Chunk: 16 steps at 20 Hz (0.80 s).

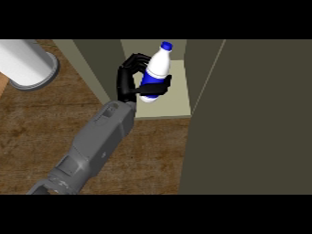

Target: Pick up the bottled water, place it into the cabinet and close the cabinet

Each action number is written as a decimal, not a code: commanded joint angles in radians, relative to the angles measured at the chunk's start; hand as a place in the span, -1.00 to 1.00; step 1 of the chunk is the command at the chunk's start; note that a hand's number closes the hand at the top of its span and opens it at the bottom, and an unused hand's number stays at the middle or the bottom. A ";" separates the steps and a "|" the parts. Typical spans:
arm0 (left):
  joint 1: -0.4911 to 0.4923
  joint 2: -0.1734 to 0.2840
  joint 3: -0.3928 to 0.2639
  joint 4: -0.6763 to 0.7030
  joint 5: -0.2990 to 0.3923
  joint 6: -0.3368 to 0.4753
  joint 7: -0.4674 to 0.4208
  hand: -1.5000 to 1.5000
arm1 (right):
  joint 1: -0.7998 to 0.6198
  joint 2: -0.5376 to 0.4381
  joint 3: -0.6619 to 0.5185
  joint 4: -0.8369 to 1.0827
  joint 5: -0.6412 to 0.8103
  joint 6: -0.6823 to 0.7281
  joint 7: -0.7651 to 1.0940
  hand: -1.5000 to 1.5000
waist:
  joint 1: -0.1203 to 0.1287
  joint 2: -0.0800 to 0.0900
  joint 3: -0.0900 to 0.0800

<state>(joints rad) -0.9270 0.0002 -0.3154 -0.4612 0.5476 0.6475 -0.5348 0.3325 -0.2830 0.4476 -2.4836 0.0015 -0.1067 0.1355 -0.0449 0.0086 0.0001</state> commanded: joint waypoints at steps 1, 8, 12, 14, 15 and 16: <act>-0.088 0.000 0.037 0.126 0.013 0.021 -0.041 1.00 | -0.021 -0.002 -0.025 -0.068 -0.074 0.018 0.049 -1.00 | -0.015 0.010 -0.001; -0.140 0.017 0.052 0.253 -0.036 0.009 -0.093 1.00 | 0.063 -0.007 -0.025 -0.056 -0.063 0.048 -0.020 -1.00 | -0.011 0.005 0.000; -0.190 0.000 0.052 0.295 -0.037 0.021 -0.077 -1.00 | 0.025 -0.001 -0.058 -0.052 -0.108 0.068 -0.021 -1.00 | -0.026 0.012 0.000; -0.221 0.013 0.089 0.313 -0.020 -0.007 -0.062 -1.00 | 0.035 0.016 0.002 -0.058 -0.040 0.050 0.006 -1.00 | -0.021 0.012 -0.001; -0.134 0.000 0.069 0.276 -0.007 0.007 -0.126 -1.00 | 0.031 0.006 -0.031 -0.052 -0.084 0.071 -0.011 -1.00 | -0.034 0.013 -0.001; -0.165 0.029 0.089 0.317 -0.021 -0.055 -0.122 -1.00 | 0.040 -0.003 -0.029 -0.091 -0.080 0.073 0.012 -1.00 | -0.023 0.014 -0.001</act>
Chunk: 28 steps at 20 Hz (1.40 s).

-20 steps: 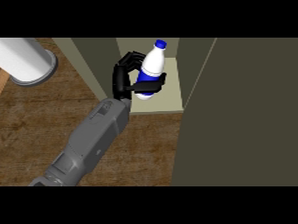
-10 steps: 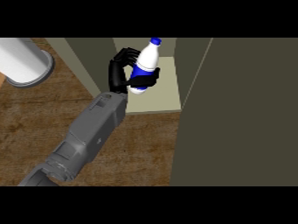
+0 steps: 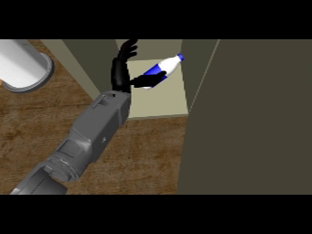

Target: Pick up the bottled water, place it into the cabinet and close the cabinet

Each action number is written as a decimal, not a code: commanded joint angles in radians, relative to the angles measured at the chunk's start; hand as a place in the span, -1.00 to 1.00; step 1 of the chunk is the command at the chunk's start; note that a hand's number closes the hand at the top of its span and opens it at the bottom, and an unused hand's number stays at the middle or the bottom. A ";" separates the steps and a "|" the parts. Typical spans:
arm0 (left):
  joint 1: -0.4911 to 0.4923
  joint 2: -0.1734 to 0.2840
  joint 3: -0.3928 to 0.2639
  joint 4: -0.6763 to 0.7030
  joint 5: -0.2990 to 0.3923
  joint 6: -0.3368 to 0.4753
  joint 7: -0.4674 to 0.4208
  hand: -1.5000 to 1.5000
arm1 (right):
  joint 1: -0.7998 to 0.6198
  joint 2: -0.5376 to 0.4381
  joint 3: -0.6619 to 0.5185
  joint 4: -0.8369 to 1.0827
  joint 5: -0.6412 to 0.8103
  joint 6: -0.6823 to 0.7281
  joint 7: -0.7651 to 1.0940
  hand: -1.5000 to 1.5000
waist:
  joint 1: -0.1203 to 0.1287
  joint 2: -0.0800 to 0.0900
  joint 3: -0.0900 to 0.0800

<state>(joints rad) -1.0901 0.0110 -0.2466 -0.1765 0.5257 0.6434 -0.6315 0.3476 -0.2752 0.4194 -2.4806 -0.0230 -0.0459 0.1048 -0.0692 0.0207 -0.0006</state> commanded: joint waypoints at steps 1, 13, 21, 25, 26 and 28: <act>-0.018 -0.010 0.032 0.023 0.018 -0.019 -0.019 -1.00 | 0.001 -0.015 -0.021 -0.109 -0.061 0.011 0.067 -1.00 | -0.007 0.004 -0.001; -0.051 0.001 0.036 0.079 -0.028 -0.119 -0.063 -1.00 | -0.003 0.023 0.004 -0.108 -0.036 0.004 0.100 -1.00 | 0.006 0.003 -0.002; -0.036 -0.011 0.066 -0.035 0.028 -0.349 -0.120 -1.00 | 0.029 0.009 -0.002 -0.093 -0.037 0.031 0.048 -1.00 | -0.013 -0.003 -0.001; -0.059 -0.011 0.063 -0.078 0.056 -0.408 -0.058 -1.00 | 0.074 0.005 -0.001 -0.098 -0.022 0.036 0.022 -1.00 | 0.011 -0.013 0.000; -0.007 -0.011 0.024 -0.133 0.067 -0.410 -0.059 -1.00 | 0.035 0.027 -0.006 -0.056 -0.018 0.029 0.004 -1.00 | 0.023 -0.017 0.001; 0.004 -0.011 0.024 -0.144 0.096 -0.410 -0.063 -1.00 | 0.039 -0.012 -0.059 -0.088 -0.048 0.055 0.042 -1.00 | 0.022 -0.015 0.001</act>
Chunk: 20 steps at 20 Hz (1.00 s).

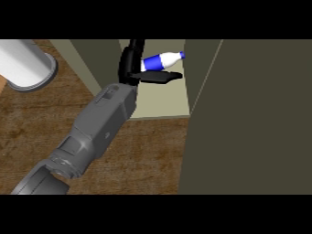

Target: Pick up the bottled water, place it into the cabinet and close the cabinet

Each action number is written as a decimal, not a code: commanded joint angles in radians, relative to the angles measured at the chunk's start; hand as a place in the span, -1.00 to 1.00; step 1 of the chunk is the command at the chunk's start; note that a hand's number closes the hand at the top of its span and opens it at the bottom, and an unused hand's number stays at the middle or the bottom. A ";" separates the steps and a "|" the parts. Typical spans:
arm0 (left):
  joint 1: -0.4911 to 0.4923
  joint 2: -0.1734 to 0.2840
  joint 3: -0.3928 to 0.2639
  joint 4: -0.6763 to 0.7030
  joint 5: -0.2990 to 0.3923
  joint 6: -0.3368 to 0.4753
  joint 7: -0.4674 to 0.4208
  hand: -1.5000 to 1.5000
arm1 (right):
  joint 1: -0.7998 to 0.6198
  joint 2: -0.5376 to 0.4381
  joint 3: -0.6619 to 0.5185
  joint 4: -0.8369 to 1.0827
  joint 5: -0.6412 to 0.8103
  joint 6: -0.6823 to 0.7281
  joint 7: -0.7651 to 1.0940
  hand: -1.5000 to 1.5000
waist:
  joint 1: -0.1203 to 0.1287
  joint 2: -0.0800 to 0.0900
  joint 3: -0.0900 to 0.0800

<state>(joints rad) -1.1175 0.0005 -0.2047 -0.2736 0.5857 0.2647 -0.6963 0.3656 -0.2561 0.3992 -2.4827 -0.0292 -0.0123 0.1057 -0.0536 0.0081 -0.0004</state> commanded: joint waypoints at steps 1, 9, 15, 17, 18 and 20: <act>0.042 0.000 -0.023 -0.083 0.040 -0.040 0.018 -1.00 | -0.008 -0.017 -0.089 -0.076 -0.079 0.012 0.044 -1.00 | 0.021 -0.005 0.001; 0.293 0.008 -0.158 -0.455 0.065 0.016 0.137 1.00 | 0.042 0.012 0.066 -0.117 0.069 -0.022 0.075 -1.00 | 0.064 -0.022 0.000; 0.501 0.055 -0.228 -0.734 0.046 0.071 0.211 1.00 | -0.030 -0.026 0.106 -0.127 0.139 -0.020 0.139 -1.00 | 0.074 -0.022 -0.001; 0.584 0.093 -0.262 -0.826 0.039 0.069 0.234 1.00 | -0.048 -0.073 0.089 -0.082 0.143 0.018 0.121 1.00 | 0.083 -0.025 0.000; 0.640 0.092 -0.278 -0.830 0.012 0.076 0.173 1.00 | -0.060 -0.115 0.048 -0.121 0.085 0.050 0.157 1.00 | 0.079 -0.021 0.000; 0.719 0.152 -0.300 -0.924 0.013 0.066 0.214 1.00 | -0.082 -0.141 0.074 -0.113 0.072 0.071 0.212 1.00 | 0.090 -0.022 -0.001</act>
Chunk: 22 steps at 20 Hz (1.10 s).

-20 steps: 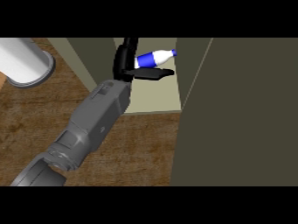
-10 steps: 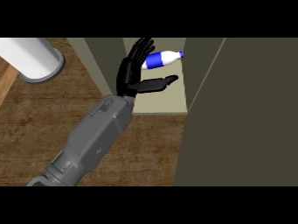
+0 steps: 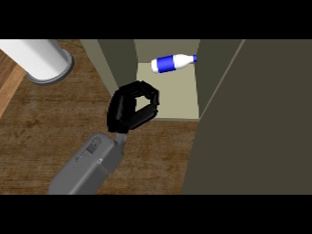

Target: Pick up the bottled water, place it into the cabinet and close the cabinet

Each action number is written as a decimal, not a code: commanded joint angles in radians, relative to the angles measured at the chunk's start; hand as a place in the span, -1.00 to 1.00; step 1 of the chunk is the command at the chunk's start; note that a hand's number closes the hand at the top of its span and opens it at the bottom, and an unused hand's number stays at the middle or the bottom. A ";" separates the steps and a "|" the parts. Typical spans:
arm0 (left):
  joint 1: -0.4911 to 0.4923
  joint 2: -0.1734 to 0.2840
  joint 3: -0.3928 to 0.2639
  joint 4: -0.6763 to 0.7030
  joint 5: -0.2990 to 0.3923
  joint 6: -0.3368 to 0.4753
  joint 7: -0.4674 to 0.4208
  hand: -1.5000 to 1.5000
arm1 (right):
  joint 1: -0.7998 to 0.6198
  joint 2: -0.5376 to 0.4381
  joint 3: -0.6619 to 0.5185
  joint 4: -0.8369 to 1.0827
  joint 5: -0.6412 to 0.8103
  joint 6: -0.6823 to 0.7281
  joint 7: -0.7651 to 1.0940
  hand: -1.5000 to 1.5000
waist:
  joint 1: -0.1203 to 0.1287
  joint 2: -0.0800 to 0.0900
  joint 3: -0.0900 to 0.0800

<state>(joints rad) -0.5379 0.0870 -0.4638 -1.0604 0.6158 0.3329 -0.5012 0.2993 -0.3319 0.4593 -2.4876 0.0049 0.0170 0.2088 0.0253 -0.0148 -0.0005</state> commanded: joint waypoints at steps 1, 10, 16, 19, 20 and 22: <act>0.198 0.059 -0.061 -0.209 -0.014 0.012 0.029 1.00 | 0.032 -0.071 0.059 -0.066 0.067 0.061 0.035 1.00 | 0.000 -0.001 0.001; 0.510 0.245 -0.068 -0.589 -0.066 0.030 0.021 1.00 | -0.168 0.086 0.249 -0.064 0.049 -0.009 0.283 1.00 | -0.004 0.010 -0.001; 0.618 0.305 0.007 -0.691 -0.039 -0.011 0.035 1.00 | -0.308 0.223 0.390 0.051 0.131 -0.046 0.388 1.00 | -0.012 0.011 -0.001; 0.660 0.338 0.043 -0.737 -0.006 -0.034 0.044 1.00 | -0.347 0.294 0.500 0.092 0.167 -0.061 0.430 1.00 | -0.012 0.008 -0.001; 0.758 0.340 0.019 -0.742 -0.040 -0.045 -0.036 1.00 | -0.381 0.322 0.465 0.121 0.143 -0.058 0.446 1.00 | -0.003 0.010 -0.001; 0.734 0.367 0.094 -0.705 0.023 -0.122 -0.034 1.00 | -0.496 0.327 0.476 0.187 0.132 -0.132 0.462 1.00 | -0.004 0.013 -0.002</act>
<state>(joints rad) 0.1410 0.4202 -0.4259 -1.7719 0.6003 0.2861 -0.4944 -0.0576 -0.0781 0.8409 -2.3613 0.1269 -0.0524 0.6175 0.0180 -0.0042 -0.0014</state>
